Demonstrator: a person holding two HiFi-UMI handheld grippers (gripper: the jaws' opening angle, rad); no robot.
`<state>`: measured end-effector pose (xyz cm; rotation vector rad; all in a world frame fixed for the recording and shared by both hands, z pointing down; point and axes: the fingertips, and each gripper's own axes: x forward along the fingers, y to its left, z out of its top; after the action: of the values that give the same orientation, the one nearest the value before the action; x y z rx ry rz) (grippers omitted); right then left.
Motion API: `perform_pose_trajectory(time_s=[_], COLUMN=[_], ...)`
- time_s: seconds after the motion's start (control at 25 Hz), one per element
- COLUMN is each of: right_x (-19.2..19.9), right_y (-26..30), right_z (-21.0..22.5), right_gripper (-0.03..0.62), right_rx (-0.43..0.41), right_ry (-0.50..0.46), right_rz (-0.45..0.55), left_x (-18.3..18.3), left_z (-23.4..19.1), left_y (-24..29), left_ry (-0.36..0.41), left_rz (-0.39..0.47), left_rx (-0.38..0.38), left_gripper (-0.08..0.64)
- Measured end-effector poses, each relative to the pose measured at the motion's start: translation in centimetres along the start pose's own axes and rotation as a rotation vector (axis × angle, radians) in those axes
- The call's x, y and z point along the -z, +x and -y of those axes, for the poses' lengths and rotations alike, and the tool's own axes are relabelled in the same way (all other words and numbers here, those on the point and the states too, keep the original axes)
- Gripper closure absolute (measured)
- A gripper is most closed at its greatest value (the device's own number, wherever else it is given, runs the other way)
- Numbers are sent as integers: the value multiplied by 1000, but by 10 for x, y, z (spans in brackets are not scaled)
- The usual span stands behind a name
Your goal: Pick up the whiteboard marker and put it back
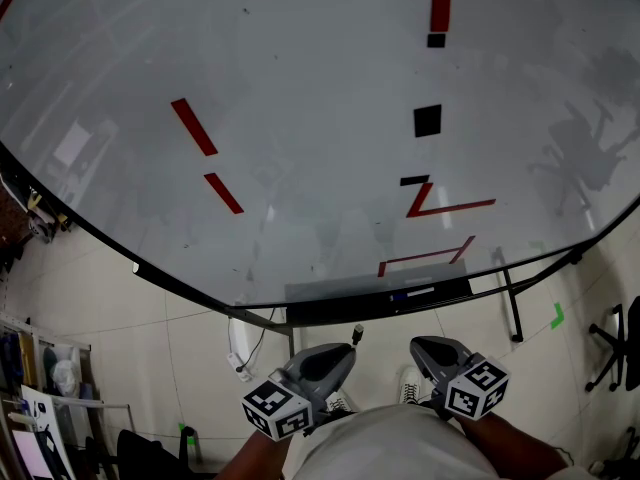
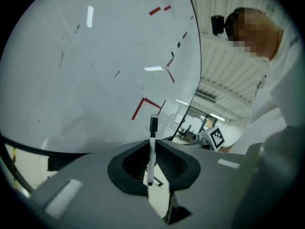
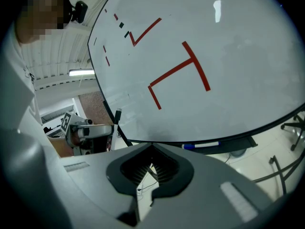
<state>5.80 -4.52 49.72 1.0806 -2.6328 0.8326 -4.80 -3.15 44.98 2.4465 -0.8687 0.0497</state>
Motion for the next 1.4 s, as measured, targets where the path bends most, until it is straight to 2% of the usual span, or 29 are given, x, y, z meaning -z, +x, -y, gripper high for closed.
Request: perform_pose_trajectory(time_s=[0.08,0.24,0.36,0.6,0.76,1.04,1.28,1.4], right_x=[0,0,1,2,2,2,2,1], right_y=[0,0,-1,-3,-4,-8,-8,-7], right_z=[0,-1,-1,0,0,1,3,3], right_gripper=[591,591,591,591,591,591,591,591], right_rx=[-1,-3,-3,-1,1,7,10,14], right_ry=[1,-2,-2,-3,-4,-3,-6,-5], right_rz=[-2,-3,-4,-5,-5,-6,-5,-3], left_x=[5,5,7,7,16,20,21,23], left_z=[-2,-3,-7,-7,-15,-29,-36,-45], left_y=[3,7,9,11,12,14,16,16], left_ry=[59,67,114,142,173,265,295,353], left_rz=[-33,-38,-60,-72,-116,-164,-178,-209], left_rx=[-25,-35,-65,-62,-94,-142,-165,-211], left_gripper=[505,505,505,505,506,506,506,506])
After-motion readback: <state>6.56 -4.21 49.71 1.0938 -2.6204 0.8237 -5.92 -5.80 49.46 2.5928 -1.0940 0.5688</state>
